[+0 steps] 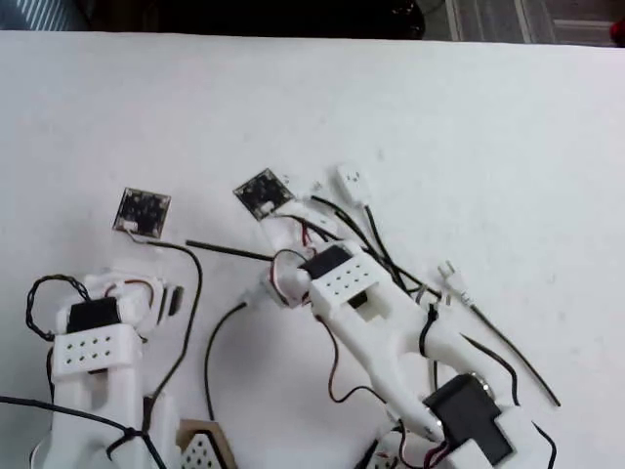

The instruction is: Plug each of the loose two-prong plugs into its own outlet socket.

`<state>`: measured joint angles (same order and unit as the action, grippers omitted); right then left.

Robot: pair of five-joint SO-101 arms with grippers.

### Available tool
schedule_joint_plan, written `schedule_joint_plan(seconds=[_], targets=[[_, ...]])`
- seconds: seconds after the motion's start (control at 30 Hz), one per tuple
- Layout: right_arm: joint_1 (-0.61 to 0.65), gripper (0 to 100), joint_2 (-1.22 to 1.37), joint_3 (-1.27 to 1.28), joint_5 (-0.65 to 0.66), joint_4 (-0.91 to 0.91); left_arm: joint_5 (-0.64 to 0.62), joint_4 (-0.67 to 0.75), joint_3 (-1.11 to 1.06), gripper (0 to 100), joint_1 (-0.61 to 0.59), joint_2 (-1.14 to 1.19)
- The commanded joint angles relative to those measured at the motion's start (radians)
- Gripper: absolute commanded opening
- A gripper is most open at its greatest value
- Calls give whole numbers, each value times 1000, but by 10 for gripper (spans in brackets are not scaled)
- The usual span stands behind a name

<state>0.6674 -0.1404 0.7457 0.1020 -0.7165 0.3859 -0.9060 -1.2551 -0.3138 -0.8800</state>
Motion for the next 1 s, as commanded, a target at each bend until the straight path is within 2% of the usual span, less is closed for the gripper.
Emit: schedule_joint_plan(seconds=[0.0, 0.23, 0.4, 0.6, 0.83, 0.97], targets=[[-7, 17, 42, -8, -5, -13, -3, 15, 5, 226, -5, -22], [-10, 17, 56, -11, -2, -4, -3, 15, 5, 226, -5, -22], [-45, 17, -77, -15, 2, -4, -3, 15, 5, 226, -5, -22], [-174, 16, -262, -78, 5, -8, -3, 15, 3, 226, -5, -22], [-335, 16, -275, -244, -5, 8, -3, 15, 2, 226, -5, -22], [-450, 16, -275, -269, -5, 134, -3, 15, 2, 226, -5, -22]])
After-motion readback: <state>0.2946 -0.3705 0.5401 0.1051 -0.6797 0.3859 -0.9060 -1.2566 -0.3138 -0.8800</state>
